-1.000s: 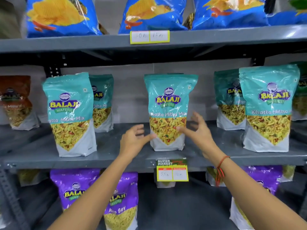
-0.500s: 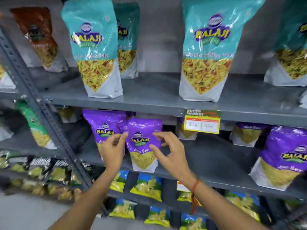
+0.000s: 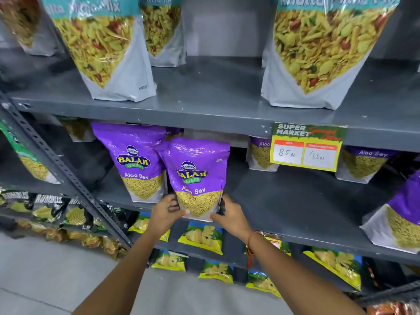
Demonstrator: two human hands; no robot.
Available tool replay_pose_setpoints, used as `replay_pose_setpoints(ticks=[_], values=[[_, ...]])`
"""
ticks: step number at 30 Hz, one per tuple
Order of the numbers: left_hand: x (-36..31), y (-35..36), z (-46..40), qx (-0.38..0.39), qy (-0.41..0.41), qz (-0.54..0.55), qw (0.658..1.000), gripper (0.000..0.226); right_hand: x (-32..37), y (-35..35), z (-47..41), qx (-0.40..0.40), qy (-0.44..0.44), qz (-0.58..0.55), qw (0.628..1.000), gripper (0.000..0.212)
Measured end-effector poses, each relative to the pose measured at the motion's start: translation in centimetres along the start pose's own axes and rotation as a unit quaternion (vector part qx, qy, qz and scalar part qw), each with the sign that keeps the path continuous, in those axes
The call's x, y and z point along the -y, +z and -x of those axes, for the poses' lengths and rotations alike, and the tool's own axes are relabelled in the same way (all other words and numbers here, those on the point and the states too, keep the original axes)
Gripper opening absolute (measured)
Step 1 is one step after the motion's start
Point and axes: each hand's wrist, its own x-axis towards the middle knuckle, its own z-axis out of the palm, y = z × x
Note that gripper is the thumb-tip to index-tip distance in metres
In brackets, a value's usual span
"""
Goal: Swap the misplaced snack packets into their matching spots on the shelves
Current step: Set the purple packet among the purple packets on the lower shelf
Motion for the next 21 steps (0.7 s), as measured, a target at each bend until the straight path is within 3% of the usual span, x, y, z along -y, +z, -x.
replay_pose_setpoints(ticks=[3, 7, 12, 16, 21], values=[[-0.7, 1.1, -0.5, 0.010, 0.010, -0.001, 1.000, 0.042, -0.7, -1.1, 0.2, -0.013, 0.012, 0.002, 1.000, 0.064], [-2.4, 4.4, -1.1, 0.024, 0.019, -0.005, 1.000, 0.050, -2.9, -4.1, 0.7, -0.040, 0.035, -0.020, 0.998, 0.074], [-4.8, 9.6, -1.2, 0.030, 0.033, -0.029, 0.999, 0.050, -4.7, -9.1, 2.5, -0.063, 0.071, -0.033, 0.995, 0.058], [-5.5, 13.2, -1.3, 0.027, 0.023, -0.049, 0.998, 0.069, -6.3, -12.4, 3.5, -0.055, 0.092, -0.021, 0.994, 0.056], [-6.2, 15.4, -1.5, 0.027, 0.024, -0.055, 0.998, 0.076, -7.7, -14.1, 4.2, -0.064, 0.102, -0.038, 0.992, 0.061]])
